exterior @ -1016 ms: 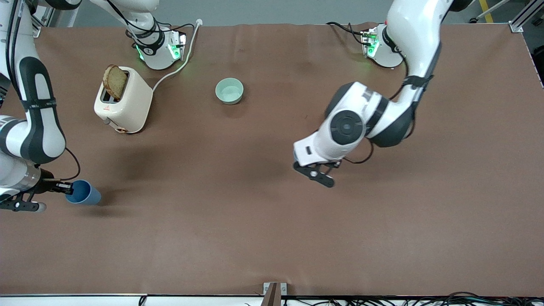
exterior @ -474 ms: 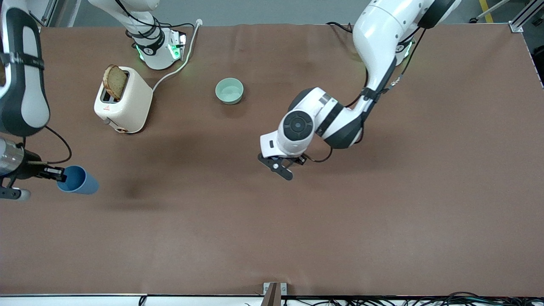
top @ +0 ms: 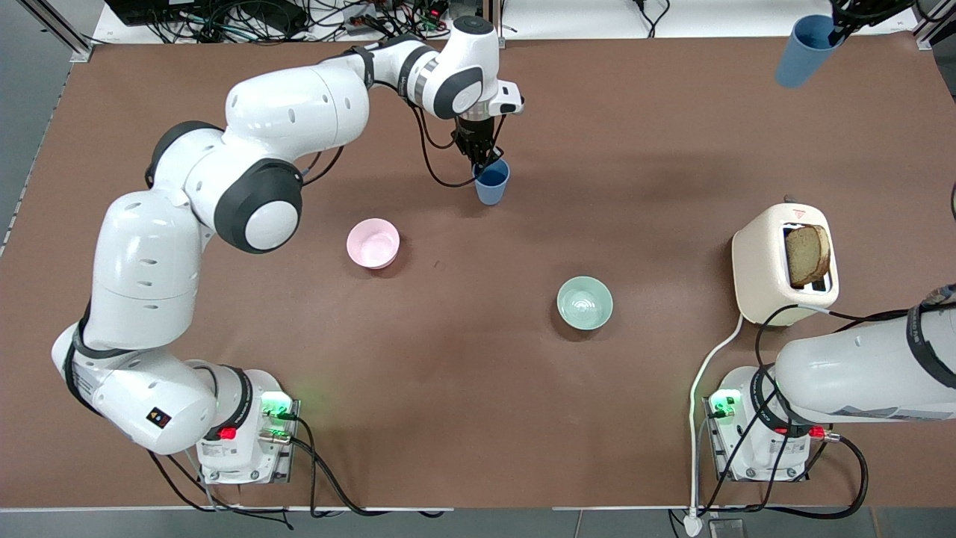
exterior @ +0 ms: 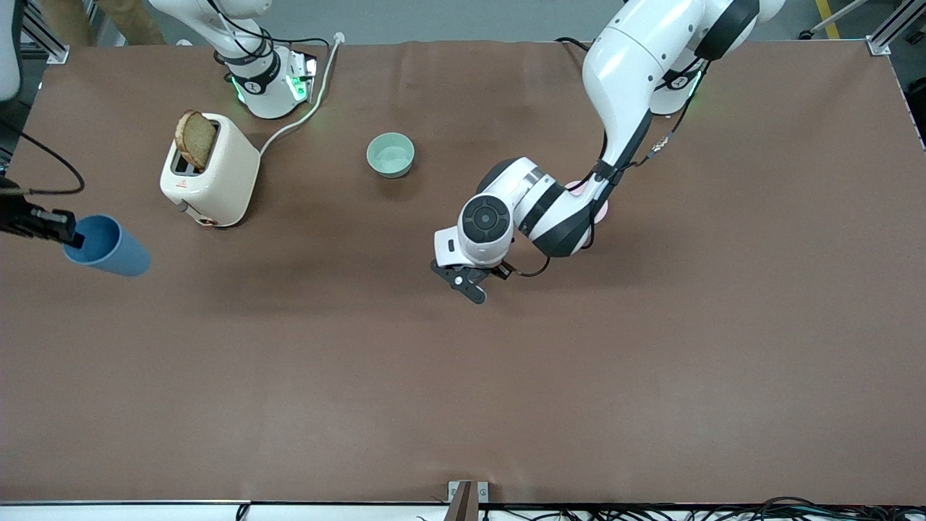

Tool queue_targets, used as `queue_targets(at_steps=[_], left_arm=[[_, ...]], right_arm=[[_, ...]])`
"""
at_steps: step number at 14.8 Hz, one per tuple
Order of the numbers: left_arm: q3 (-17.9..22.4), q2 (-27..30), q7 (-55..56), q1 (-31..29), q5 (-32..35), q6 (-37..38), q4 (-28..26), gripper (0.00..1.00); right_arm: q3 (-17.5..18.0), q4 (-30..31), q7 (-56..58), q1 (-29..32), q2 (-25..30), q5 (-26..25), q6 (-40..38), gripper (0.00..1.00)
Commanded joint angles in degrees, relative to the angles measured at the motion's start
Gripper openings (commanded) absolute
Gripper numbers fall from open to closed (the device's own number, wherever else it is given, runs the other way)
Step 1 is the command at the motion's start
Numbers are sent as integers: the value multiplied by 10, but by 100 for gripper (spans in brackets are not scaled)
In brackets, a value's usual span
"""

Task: Stack blue cups with both arms
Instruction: 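Set the blue cup mid-table with the left gripper while the right gripper lifts its cup, then carry the blue cup toward the placed cup while the left gripper withdraws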

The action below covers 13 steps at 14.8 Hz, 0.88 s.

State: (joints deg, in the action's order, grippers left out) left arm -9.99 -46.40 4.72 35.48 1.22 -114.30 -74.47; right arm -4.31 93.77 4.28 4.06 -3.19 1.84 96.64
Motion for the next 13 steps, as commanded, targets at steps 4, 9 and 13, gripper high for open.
queue_targets(at_steps=[4,9,13], left_arm=[[8,95,13,-36,6,76,16,100],[14,172,14,-159,14,103,11,100],[24,202,16,-276,14,115,6,100]], right_arm=[[-1,22,-9,-1,50,11,-39,1],[0,21,-9,-2,49,21,-43,1],[-1,22,-21,-33,45,47,-24,1]])
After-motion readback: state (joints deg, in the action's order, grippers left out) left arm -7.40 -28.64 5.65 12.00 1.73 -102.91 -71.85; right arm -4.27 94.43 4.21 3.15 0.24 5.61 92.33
